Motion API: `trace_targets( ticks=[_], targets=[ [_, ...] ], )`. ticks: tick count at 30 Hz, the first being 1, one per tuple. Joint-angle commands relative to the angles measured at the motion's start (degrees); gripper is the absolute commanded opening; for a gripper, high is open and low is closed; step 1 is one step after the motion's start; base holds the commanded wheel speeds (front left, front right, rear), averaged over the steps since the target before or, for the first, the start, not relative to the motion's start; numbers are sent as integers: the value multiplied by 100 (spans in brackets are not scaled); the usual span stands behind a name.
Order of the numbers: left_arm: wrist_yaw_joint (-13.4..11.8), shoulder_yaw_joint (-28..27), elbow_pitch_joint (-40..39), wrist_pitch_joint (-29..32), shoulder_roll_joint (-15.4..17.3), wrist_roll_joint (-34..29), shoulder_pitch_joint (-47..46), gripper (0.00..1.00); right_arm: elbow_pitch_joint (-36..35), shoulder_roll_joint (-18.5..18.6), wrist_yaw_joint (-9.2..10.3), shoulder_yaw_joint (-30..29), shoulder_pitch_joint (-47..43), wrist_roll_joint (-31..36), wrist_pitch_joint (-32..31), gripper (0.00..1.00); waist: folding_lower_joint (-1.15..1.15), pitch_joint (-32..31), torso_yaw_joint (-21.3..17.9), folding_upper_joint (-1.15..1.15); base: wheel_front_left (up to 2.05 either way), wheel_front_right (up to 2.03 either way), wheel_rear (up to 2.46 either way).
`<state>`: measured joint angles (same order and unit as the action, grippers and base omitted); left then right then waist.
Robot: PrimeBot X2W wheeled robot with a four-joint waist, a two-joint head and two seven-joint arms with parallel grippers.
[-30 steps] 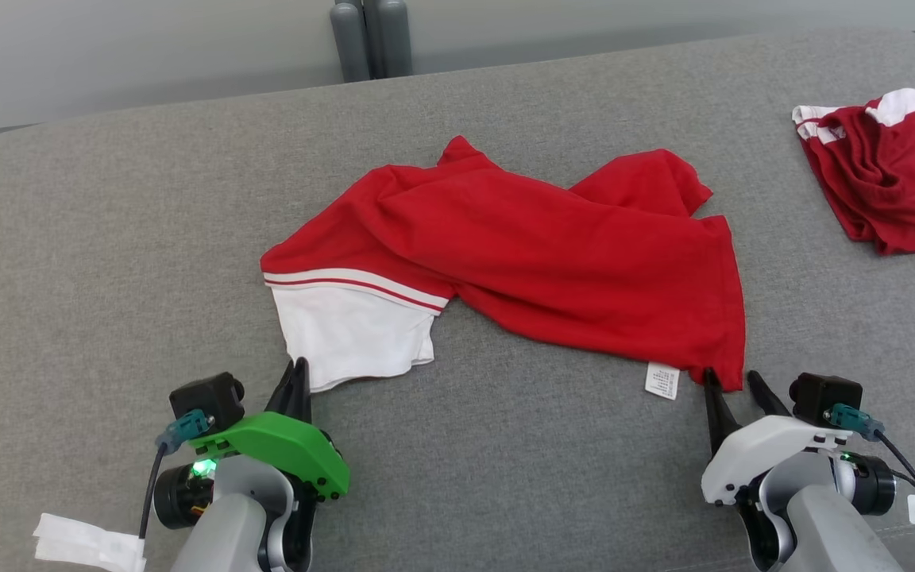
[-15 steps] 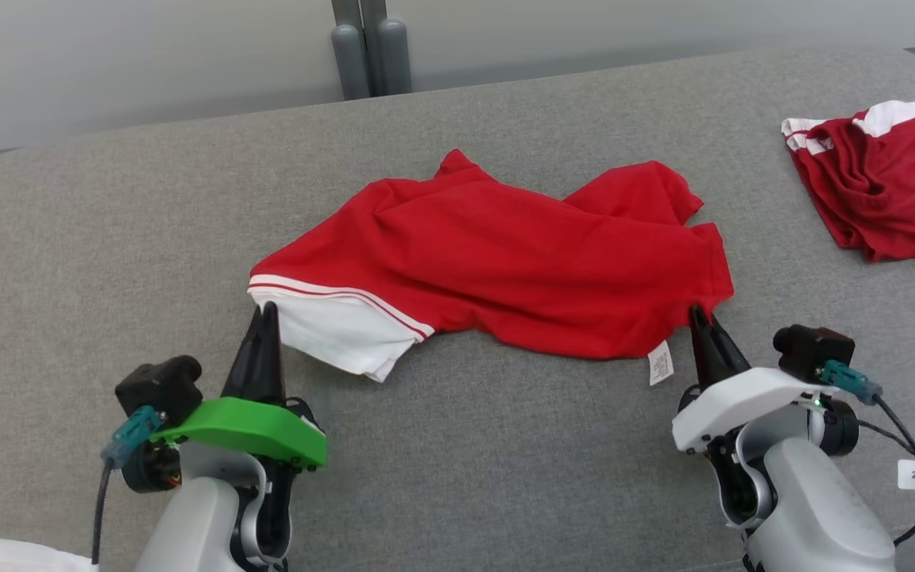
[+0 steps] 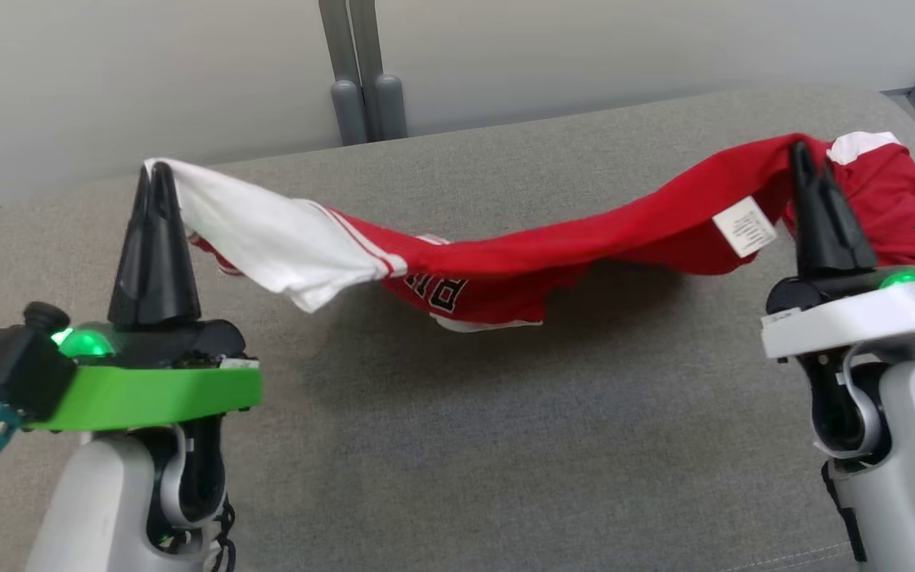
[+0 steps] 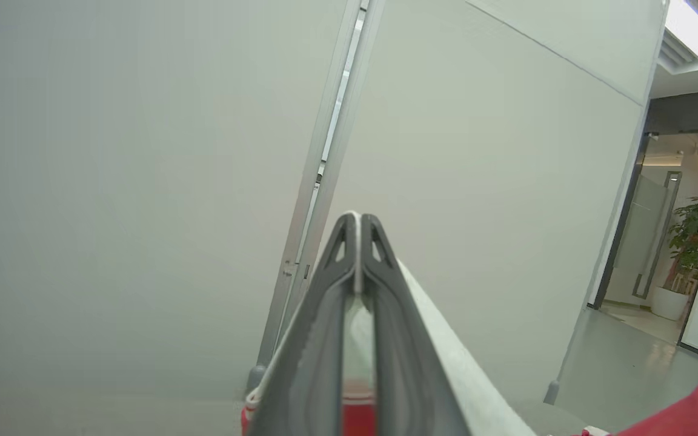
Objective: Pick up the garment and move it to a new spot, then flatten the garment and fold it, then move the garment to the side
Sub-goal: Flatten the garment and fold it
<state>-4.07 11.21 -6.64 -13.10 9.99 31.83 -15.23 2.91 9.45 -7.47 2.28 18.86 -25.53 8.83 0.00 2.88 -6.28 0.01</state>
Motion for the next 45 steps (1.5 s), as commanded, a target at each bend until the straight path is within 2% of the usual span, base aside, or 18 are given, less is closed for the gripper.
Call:
trace_targets(
  ticks=[1,8,13,17,20,23,27,30,34,40,45],
  targets=[
    [-66,-52,-285,39,112,-87,-37,0,-326,13,-3,-88,-122,31,-66,0,0,-70,5,-1,0,0,0],
    [-301,-273,-1793,477,570,-379,-141,0,-1941,35,-3,-472,-384,115,-483,0,0,-124,4,-1,0,0,0],
    [-365,-361,-2616,958,917,-590,-373,0,-2887,67,-3,-779,-464,212,-815,0,0,-75,22,-1,0,0,0],
    [-309,-388,-2832,1303,1147,-645,-724,0,-3236,77,-3,-920,-465,262,-1113,0,0,78,61,-1,0,0,0],
    [-218,-329,-2676,1511,1258,-624,-1086,0,-3136,56,-3,-884,-310,255,-1281,0,0,284,100,-1,0,0,0],
    [-42,-221,-2245,1676,1362,-605,-1615,0,-2796,158,-3,-731,27,310,-1377,0,0,570,155,-1,0,0,0],
    [202,-26,-1423,1824,1404,-717,-2613,0,-2043,245,-3,-495,919,323,-1349,0,0,1018,244,-1,0,0,0],
    [365,125,-551,1875,1368,-896,-3627,0,-1220,288,-3,-298,1959,495,-1197,0,0,1371,269,-1,0,0,0],
    [506,297,698,1729,1345,-1281,-4950,0,244,76,-3,-127,3473,764,-800,0,0,1710,180,-1,0,0,0],
    [401,485,2367,1201,1106,-1797,-6636,0,2527,-270,-3,-390,5461,1549,-62,0,0,2109,181,-1,0,0,0],
    [270,560,3293,579,835,-1964,-7395,0,3735,-412,-3,-685,6430,2210,418,0,0,2609,362,-1,0,0,0]
  ],
)
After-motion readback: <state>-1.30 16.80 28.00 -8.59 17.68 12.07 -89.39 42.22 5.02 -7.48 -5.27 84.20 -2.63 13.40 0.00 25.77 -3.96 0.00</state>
